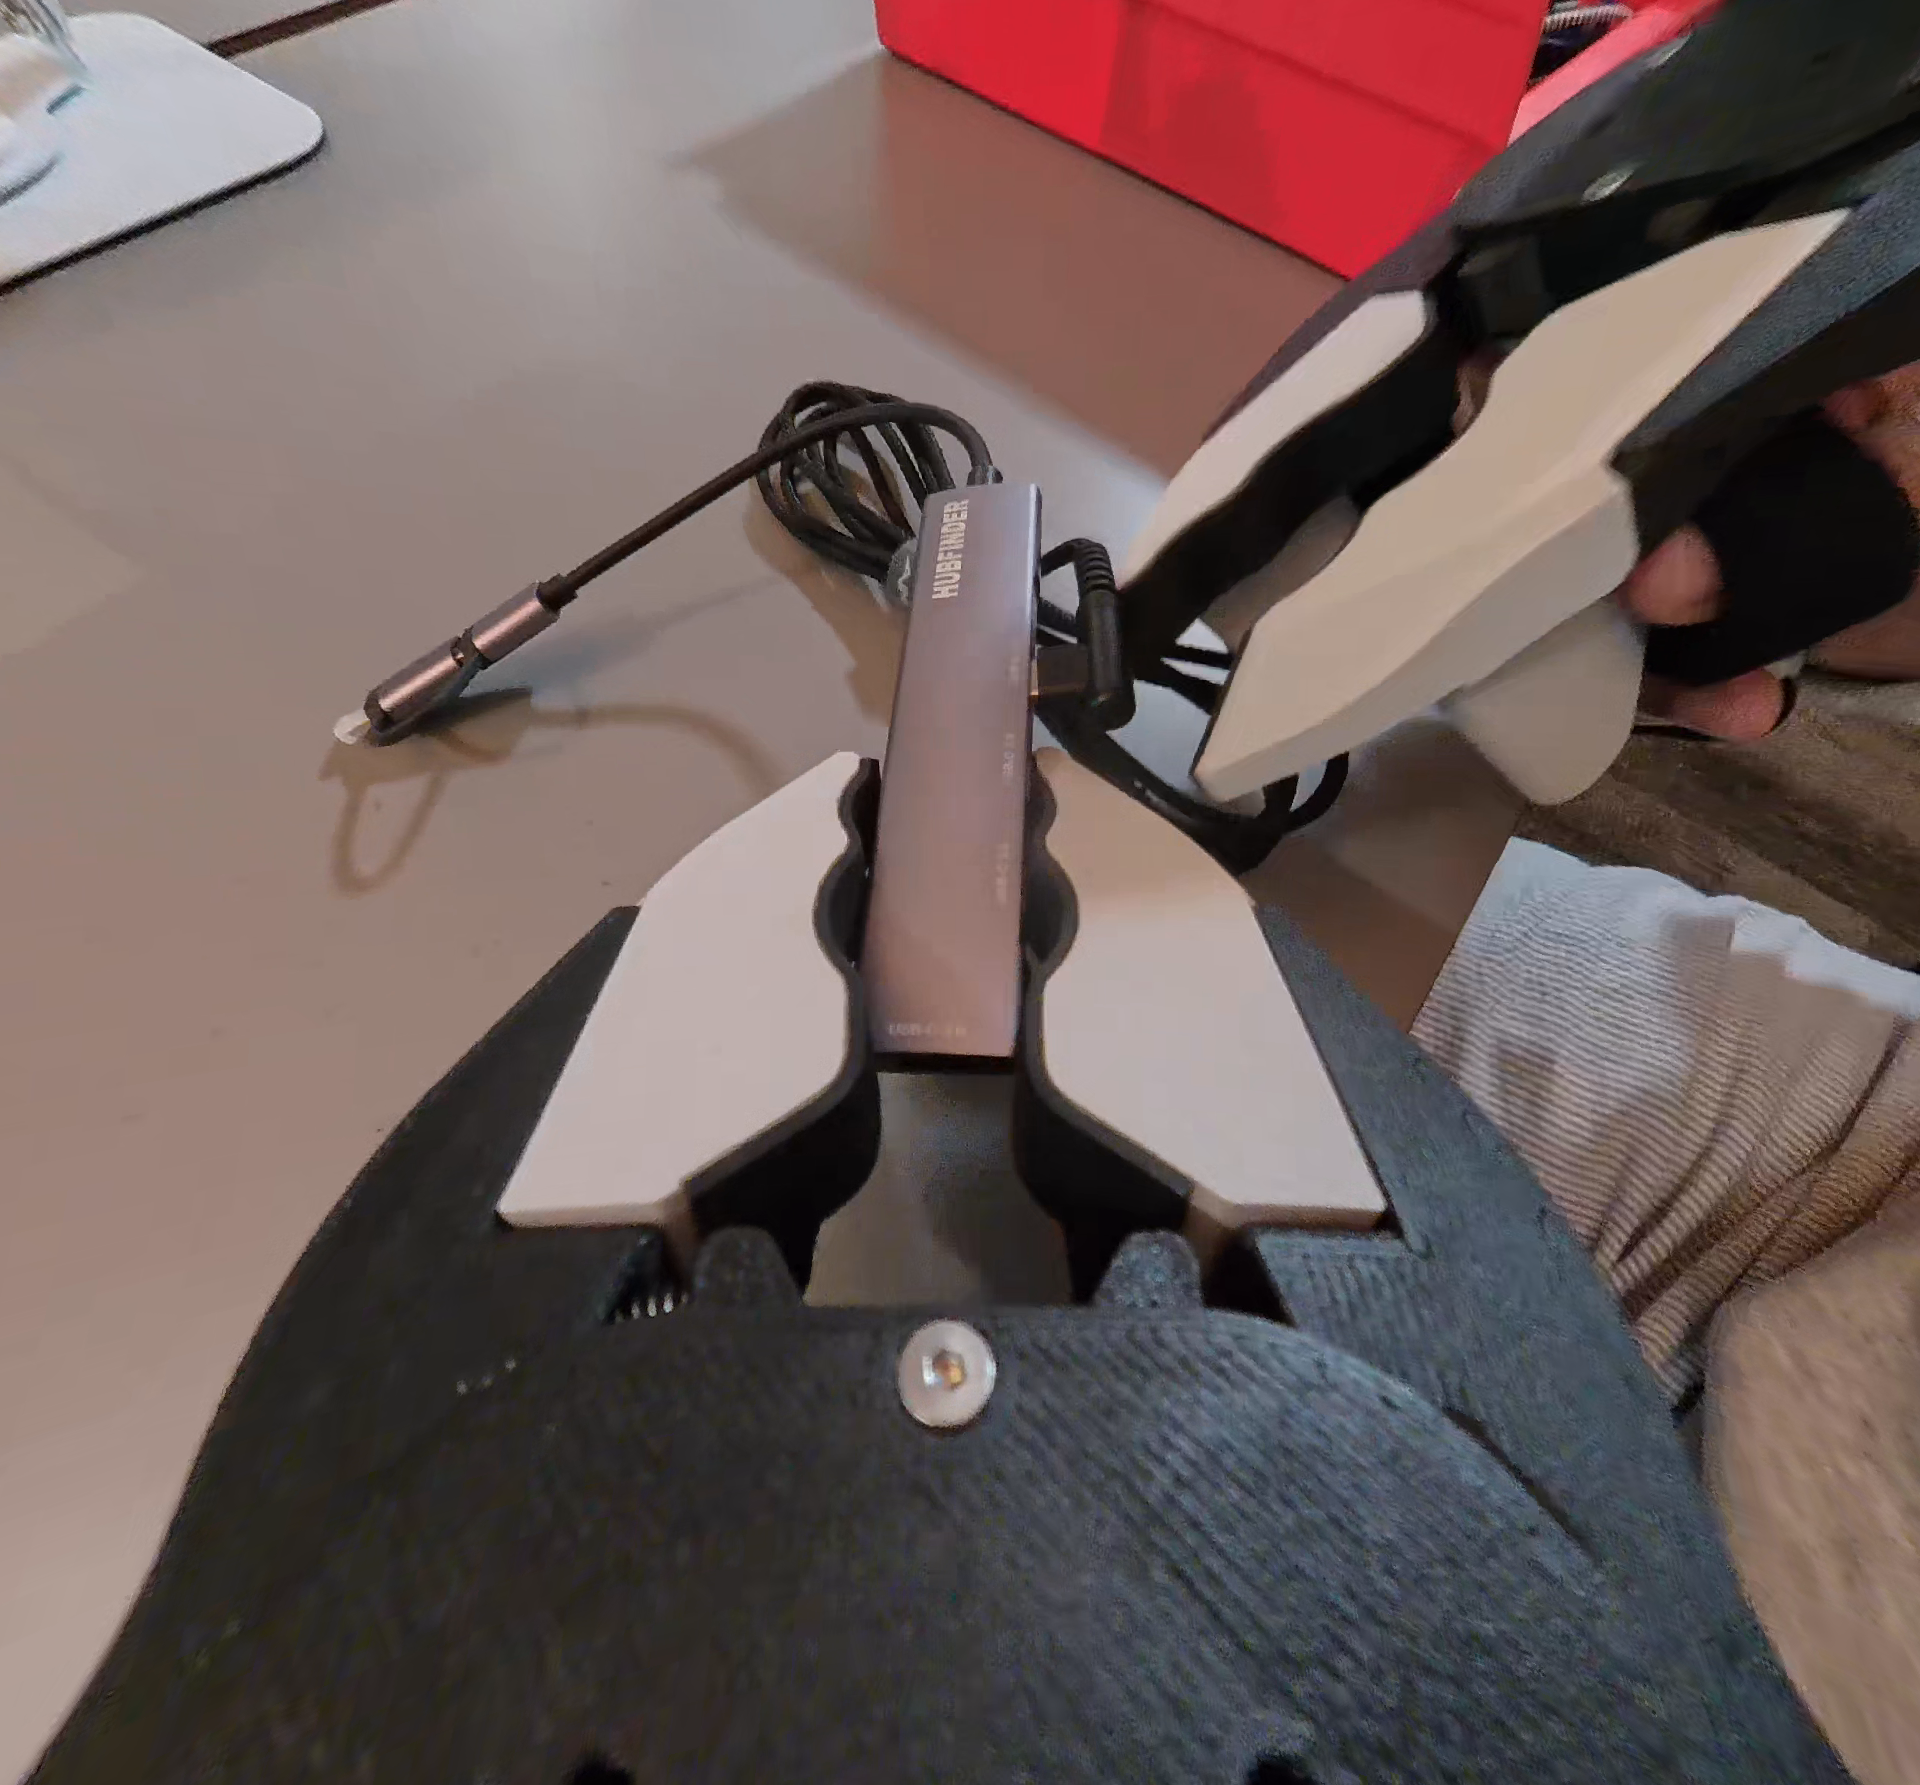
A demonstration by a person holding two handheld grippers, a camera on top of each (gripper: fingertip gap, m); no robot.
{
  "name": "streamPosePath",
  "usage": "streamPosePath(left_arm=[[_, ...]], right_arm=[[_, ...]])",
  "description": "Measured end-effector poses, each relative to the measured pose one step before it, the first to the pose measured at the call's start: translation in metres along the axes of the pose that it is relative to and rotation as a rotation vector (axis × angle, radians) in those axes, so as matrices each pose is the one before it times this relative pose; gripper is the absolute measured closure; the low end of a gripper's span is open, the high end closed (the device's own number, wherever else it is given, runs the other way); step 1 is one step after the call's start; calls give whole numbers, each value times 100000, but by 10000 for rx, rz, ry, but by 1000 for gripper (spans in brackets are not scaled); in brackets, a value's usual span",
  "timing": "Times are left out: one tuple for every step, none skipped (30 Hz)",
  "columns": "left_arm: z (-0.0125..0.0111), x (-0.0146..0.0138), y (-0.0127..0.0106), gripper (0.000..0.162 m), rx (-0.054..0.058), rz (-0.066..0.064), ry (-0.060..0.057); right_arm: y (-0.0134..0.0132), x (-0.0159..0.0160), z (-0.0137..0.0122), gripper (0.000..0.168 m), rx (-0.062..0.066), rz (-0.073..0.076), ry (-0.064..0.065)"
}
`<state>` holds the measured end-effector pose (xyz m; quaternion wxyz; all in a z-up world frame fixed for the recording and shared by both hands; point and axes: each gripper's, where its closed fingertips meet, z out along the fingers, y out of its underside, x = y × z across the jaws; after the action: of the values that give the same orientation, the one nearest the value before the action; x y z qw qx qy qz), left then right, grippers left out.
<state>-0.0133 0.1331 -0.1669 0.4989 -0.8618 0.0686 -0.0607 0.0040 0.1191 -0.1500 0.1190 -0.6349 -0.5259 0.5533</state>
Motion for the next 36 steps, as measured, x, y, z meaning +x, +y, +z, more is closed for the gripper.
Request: streamPosePath(left_arm=[[-12,101,-137,136,72,-75,7],[19,192,-88,136,52,-25,70],[31,233,-62,136,47,41,76],[2,128,-112,136,96,75,-12],[-115,154,-365,135,270,104,36],[-107,108,-286,136,195,60,33],[-44,130,-117,135,76,27,69],[5,134,0,135,43,-4,86],[27,133,32,134,45,-14,97],[41,108,48,133,42,-23,107],[8,121,18,132,-16,-53,131],[-30,95,-49,131,44,-57,125],[-53,176,-88,130,77,-71,210],[-52,80,-45,130,56,-121,166],[-98,20,-112,129,110,-148,142],[-108,48,-120,129,118,-138,149],[-65,24,-1,130,21,-129,131],[29,32,202,131,-132,-169,146],[93,17,319,132,-213,-205,137],[133,61,264,133,-192,-201,151],[168,29,369,134,-265,-202,109],[186,113,377,134,-273,-166,157],[142,133,276,134,-192,-145,164],[99,146,172,135,-119,-134,167],[78,176,174,136,-106,-125,207],[83,252,134,136,-85,-129,263],[71,285,102,137,-31,-140,279],[53,145,32,138,18,-162,175],[9,125,6,139,33,-149,160],[-21,85,-53,139,55,-100,123],[-48,8,-100,139,84,-64,40],[-93,-51,-198,140,140,-25,-31],[-134,-102,-328,140,234,-21,-74],[-184,-69,-404,141,295,-44,-29],[-107,-26,-240,142,172,-66,26],[-20,25,-26,142,42,-74,73]], right_arm=[[79,-11,55,128,11,236,-160],[-250,-238,-45,128,245,302,-307],[-456,-324,-128,127,365,338,-383],[-413,-260,-166,129,333,333,-350],[-259,-138,-142,134,252,299,-289],[-193,-29,-123,141,208,239,-202],[-120,19,-87,141,136,180,-143],[-16,60,-46,141,31,140,-83],[24,95,-33,141,-8,68,-25],[-18,66,-32,141,7,-4,-11],[-10,4,-27,142,-9,-36,-12],[-21,-145,-21,146,-31,-60,-82],[-57,-171,-18,149,-24,-98,-61],[-78,-29,-36,153,-14,-190,93],[2,133,-39,153,-70,-316,205],[148,156,-25,153,-192,-369,208],[238,133,23,153,-244,-356,176],[206,77,44,154,-190,-348,158],[180,-15,89,154,-158,-358,107],[189,-138,113,154,-178,-379,50],[191,-154,68,154,-182,-415,67],[172,-129,79,155,-181,-461,108],[179,-127,94,155,-195,-512,124],[181,-124,54,156,-180,-520,115],[91,-201,49,156,-117,-443,32],[21,-287,53,156,-56,-330,-51],[5,-249,36,156,-24,-253,-47],[12,-165,-2,156,-8,-231,-7],[-1,-111,-26,156,0,-237,17],[-26,-43,-30,155,14,-217,42],[-42,44,-48,155,44,-133,72],[-109,133,-42,154,104,-11,107],[-104,226,-17,153,143,108,118],[-123,169,-8,152,174,175,43],[-204,-36,-16,148,195,167,-56],[-155,-86,10,147,128,70,-34]])
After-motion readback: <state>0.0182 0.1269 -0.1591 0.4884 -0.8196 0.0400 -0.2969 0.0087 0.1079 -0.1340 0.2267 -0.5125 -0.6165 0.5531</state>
